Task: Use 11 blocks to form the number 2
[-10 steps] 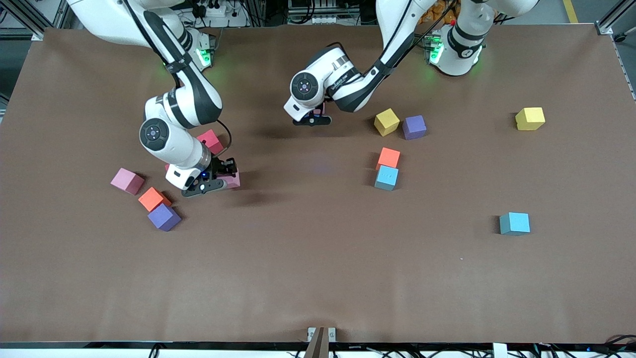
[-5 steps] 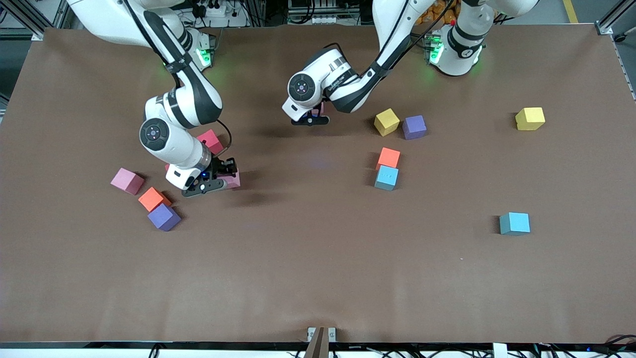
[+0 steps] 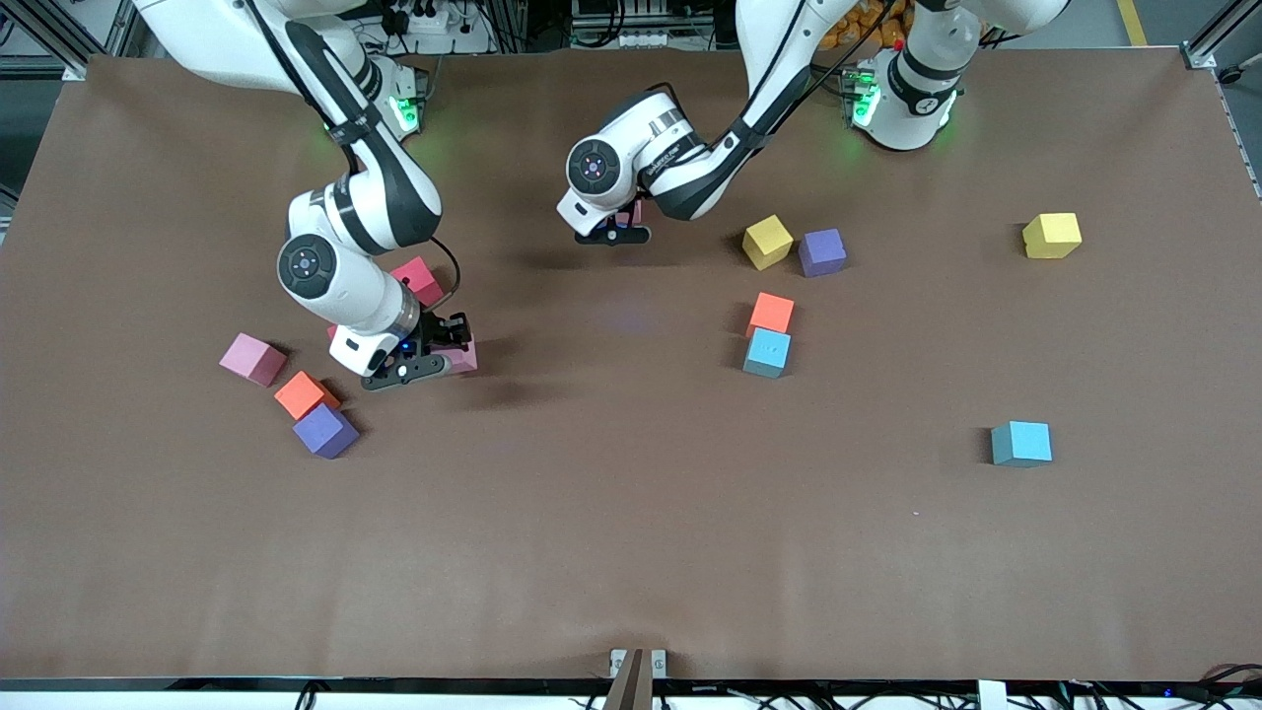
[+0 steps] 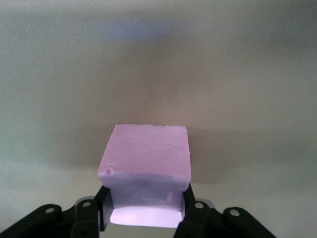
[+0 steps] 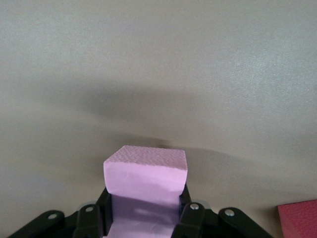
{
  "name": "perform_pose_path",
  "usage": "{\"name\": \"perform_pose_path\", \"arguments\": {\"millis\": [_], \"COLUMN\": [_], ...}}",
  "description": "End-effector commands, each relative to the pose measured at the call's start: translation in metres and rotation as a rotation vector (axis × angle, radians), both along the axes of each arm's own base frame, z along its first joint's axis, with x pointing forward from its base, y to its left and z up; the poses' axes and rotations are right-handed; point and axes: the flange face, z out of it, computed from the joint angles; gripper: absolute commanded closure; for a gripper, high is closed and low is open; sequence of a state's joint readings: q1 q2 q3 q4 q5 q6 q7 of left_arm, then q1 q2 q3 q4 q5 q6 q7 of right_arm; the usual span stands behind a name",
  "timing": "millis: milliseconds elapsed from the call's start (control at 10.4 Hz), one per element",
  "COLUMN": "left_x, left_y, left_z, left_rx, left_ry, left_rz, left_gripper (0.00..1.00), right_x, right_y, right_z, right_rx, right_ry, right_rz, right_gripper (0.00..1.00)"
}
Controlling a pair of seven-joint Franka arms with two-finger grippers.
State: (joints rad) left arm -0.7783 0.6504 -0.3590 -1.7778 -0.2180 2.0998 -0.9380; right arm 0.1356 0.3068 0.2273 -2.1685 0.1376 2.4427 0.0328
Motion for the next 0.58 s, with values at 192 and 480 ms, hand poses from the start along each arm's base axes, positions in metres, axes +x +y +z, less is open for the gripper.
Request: {"name": "perform_pose_path", "arguments": {"millis": [192,480], "left_x": [-0.0103,-0.0093], "left_y": [-0.0051,-0.0059], "left_z": [-0.0076,0.0011], "left_rx": [0.04,0.033], "left_ry": [-0.004,-0.016], "left_rz": [-0.005,-0.002], "left_gripper": [0.17,0.0], "right_x": [-0.0025,-0.0025], "right_y": [0.0051,0.0051], "right_z": [0.0003,0.0003], "right_rx": [0.004,0.004], "right_ry": [0.008,0.008], "right_rz": [-0.014,-0.014], "right_gripper": [0.72,0.72]}}
